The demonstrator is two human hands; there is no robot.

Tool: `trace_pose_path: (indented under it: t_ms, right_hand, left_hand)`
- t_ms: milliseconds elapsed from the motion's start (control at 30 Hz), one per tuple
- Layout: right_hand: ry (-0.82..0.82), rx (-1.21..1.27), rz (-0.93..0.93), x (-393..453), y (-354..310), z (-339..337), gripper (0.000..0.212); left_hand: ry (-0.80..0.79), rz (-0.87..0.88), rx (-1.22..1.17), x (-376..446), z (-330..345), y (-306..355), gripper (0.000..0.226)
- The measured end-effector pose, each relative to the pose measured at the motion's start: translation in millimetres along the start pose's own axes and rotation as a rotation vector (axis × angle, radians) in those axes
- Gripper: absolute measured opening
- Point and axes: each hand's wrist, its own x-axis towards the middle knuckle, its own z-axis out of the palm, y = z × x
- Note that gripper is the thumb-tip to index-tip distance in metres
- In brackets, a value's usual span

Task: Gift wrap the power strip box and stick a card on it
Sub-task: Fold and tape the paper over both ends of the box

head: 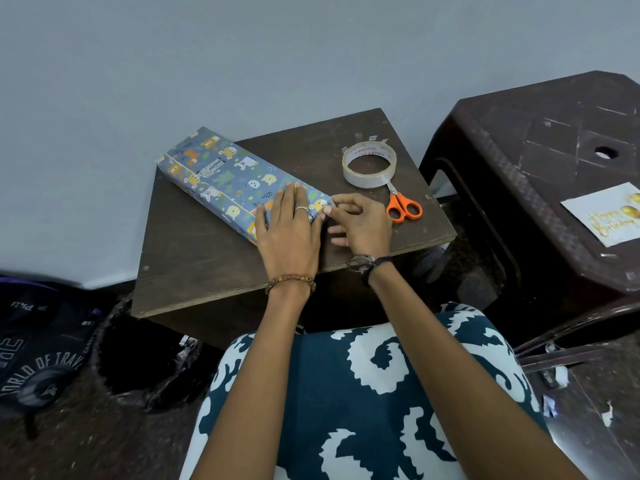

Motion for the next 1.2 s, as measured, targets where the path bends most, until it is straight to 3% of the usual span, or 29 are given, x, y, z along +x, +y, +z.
trace_pose_path:
  t_ms: [167, 300, 700, 833, 1033, 1200]
  right_hand:
    - [-0.254, 0.046, 0.073, 19.2, -8.4, -16.2, 0.007]
    - [-0.328, 0.000, 0.108, 30.8, -14.0, -23.4, 0.021]
    - [-0.200, -0.166, -0.067, 35.3, -3.9, -15.5, 0.005]
    - [-0.143, -0.147, -0.090, 31.5, -5.2, -16.5, 0.017]
    - [-0.044, -0.182, -0.166, 23.2, -0.5, -10.0, 0.004]
    - [0.019, -0.256, -0.207, 18.7, 5.1, -2.0, 0.013]
  left_hand:
    - [0.063, 0.019, 0.047, 1.0, 5.8, -0.6, 0.057]
    - [0.084, 0.031, 0.094, 1.5, 8.2, -1.5, 0.056]
    - [0.117, 0.041, 0.100, 3.3, 10.5, -1.0, 0.056]
    - [0.089, 0.024, 0.041, 2.5, 8.2, 0.0, 0.058]
    - [0.119, 0.043, 0.088, 3.6, 7.1, -1.8, 0.055]
    - [0.108, 0.044, 0.079, 2.6, 7.0, -1.2, 0.055]
